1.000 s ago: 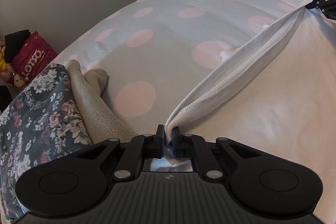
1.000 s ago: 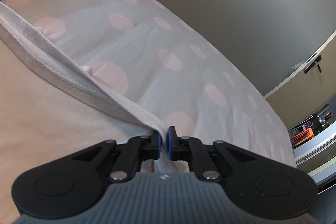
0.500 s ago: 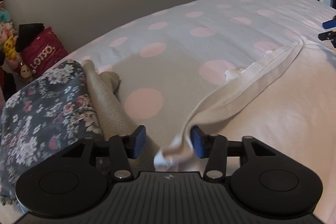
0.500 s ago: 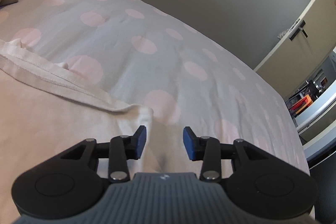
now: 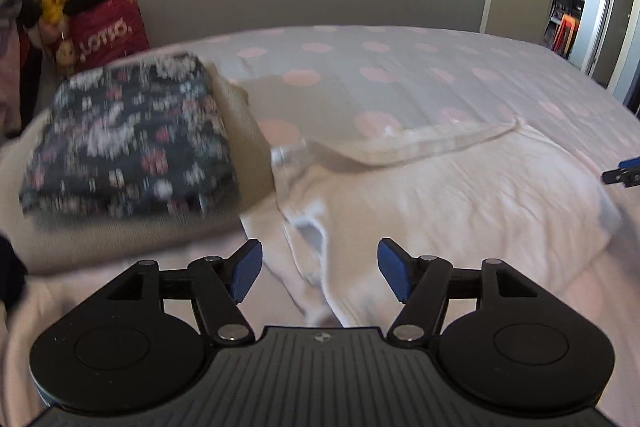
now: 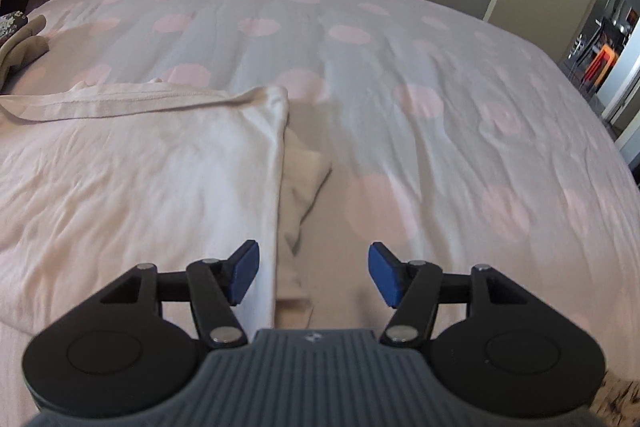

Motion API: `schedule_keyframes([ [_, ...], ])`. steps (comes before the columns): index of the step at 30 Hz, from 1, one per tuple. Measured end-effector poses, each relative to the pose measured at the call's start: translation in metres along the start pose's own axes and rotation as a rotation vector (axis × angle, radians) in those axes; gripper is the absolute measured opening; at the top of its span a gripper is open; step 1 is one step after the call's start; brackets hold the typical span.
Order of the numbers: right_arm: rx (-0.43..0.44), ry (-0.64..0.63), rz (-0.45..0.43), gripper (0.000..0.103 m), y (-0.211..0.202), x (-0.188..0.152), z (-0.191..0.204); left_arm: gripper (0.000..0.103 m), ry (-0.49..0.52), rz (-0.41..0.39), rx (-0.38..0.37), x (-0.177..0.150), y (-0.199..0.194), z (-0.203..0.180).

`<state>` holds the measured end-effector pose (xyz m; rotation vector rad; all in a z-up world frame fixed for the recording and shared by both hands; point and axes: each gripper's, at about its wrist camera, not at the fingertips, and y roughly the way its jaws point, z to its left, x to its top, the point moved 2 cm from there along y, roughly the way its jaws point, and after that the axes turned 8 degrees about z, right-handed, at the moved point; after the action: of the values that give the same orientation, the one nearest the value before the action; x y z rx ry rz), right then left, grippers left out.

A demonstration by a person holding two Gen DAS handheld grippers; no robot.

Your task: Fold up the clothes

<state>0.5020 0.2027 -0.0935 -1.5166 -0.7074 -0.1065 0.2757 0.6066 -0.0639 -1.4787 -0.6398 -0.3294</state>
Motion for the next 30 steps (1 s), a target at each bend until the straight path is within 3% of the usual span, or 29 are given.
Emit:
schedule_keyframes([
  [8,0.116,0.136,0.063,0.064,-0.005,-0.057,-0.008,0.062,-0.133,0.007,-0.046,-0.056,-0.001,-0.006],
  [10,0.143,0.168,0.065,0.064,-0.004,-0.067,-0.008,0.057,-0.154,0.007,-0.063,-0.063,0.004,-0.006],
  [12,0.162,0.194,0.061,0.063,-0.003,-0.071,-0.009,0.045,-0.18,0.008,-0.082,-0.07,0.009,-0.006],
  [17,0.212,0.255,0.05,0.061,0.003,-0.067,-0.016,0.045,-0.187,-0.002,-0.088,-0.076,0.021,-0.004],
  [19,0.219,0.268,0.058,0.057,0.009,-0.064,-0.018,0.042,-0.185,0.013,-0.093,-0.08,0.03,-0.004],
  [20,0.221,0.269,0.063,0.051,0.013,-0.063,-0.019,0.034,-0.184,0.019,-0.094,-0.081,0.033,-0.004],
  [21,0.229,0.267,0.067,0.033,0.017,-0.063,-0.019,0.024,-0.183,0.024,-0.096,-0.083,0.036,-0.003],
  [23,0.238,0.258,0.069,0.021,0.022,-0.063,-0.019,0.014,-0.188,0.033,-0.093,-0.085,0.04,-0.001],
  [25,0.232,0.237,0.066,0.018,0.024,-0.063,-0.018,0.008,-0.187,0.052,-0.084,-0.087,0.043,0.002],
  [30,0.221,0.218,0.067,0.018,0.026,-0.065,-0.02,0.008,-0.192,0.101,-0.067,-0.085,0.045,0.005],
])
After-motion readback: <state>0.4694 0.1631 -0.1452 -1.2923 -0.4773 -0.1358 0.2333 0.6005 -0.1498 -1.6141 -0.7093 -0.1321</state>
